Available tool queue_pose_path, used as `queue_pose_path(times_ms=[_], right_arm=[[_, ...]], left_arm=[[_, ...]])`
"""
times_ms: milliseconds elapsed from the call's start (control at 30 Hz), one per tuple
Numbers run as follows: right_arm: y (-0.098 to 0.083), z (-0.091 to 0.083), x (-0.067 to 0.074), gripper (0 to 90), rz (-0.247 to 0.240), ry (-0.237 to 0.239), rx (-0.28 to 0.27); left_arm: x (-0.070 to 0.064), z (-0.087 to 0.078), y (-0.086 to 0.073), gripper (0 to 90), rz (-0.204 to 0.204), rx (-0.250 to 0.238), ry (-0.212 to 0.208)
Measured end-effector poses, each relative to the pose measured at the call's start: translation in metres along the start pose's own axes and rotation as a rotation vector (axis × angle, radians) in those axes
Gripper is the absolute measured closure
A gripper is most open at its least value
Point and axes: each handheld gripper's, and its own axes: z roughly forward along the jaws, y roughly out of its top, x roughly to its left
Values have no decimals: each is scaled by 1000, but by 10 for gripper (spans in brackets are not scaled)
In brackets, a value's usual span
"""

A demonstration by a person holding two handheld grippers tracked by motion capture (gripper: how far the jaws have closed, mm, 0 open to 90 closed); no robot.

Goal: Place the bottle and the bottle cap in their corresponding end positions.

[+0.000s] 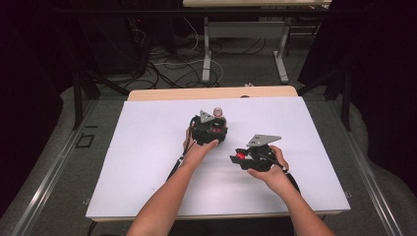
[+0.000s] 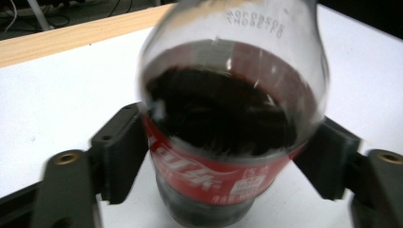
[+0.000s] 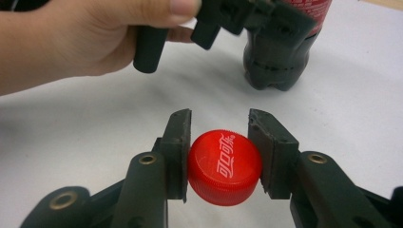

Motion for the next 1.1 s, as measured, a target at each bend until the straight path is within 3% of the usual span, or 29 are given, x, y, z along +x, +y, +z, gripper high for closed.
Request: queue_pose_path(times_ms=[400, 633, 800, 833, 1100], right_arm=[[0, 32, 13, 606, -27, 41, 51], [-4, 51, 22, 605, -34, 78, 87], [-7, 63, 27, 605, -44, 74, 79], [-7, 64, 28, 606, -51, 84, 99], [-11, 78, 33, 605, -64, 89, 96]], left_arm=[[13, -37, 6, 6, -74, -56, -46], [23, -50, 4, 6, -96, -71, -36], [26, -58, -1, 6, -127, -54, -40], [26, -60, -2, 6, -129, -52, -45], [27, -66, -10, 6, -101, -31, -38]])
